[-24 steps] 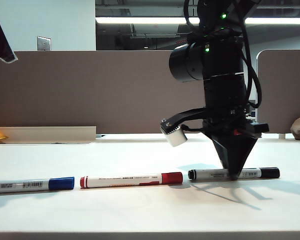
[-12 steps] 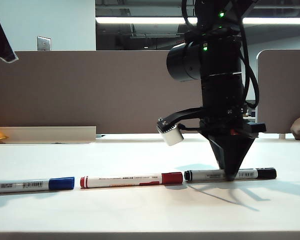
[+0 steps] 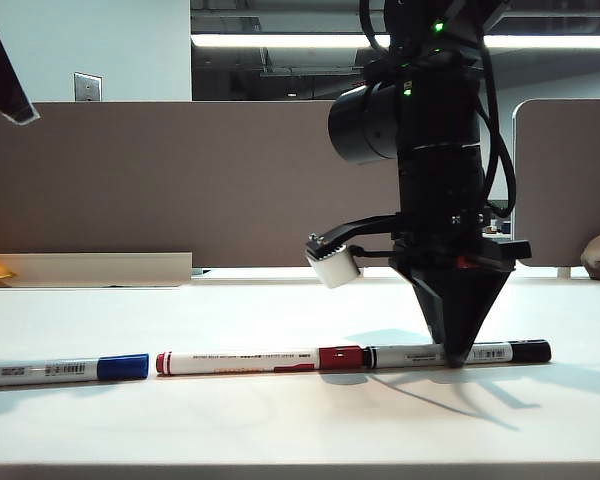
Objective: Pick up the markers one by one and line them up horizontally in a straight line on the table.
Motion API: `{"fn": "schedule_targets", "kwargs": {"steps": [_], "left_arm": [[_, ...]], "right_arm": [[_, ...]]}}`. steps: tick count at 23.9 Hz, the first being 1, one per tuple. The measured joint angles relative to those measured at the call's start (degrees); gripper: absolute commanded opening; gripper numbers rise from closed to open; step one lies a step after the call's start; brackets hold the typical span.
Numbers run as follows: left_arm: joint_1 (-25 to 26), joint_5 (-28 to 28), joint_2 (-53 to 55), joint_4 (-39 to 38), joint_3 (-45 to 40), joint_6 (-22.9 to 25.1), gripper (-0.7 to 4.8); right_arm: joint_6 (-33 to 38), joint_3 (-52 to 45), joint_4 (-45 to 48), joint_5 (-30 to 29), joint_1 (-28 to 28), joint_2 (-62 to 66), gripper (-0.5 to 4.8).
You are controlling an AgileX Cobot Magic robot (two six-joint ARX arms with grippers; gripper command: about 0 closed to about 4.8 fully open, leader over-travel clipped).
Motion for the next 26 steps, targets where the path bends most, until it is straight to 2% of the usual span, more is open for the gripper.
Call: {"fn": "schedule_targets", "kwargs": {"steps": [3,17,20,26], "left_arm": [[0.00,0.00,0.00,0.00,0.00,0.00,0.79],[0.00,0.00,0.00,0.00,0.00,0.00,0.79],[0.00,0.00,0.00,0.00,0.00,0.00,0.79],[0.00,0.00,0.00,0.00,0.00,0.00,0.79]], "right_arm": [[-0.02,0.00,0.02,-0.09,-0.04,0.00,1.40],[0.20,0.07,-0.09,-0.28,-0.09,0.00,1.87],[0.20,0.04,-0.42,-0.42,-0.07,0.00,2.24],[0.22,0.04,-0.68,-0.57,-0.07,0.00,2.26]]}}
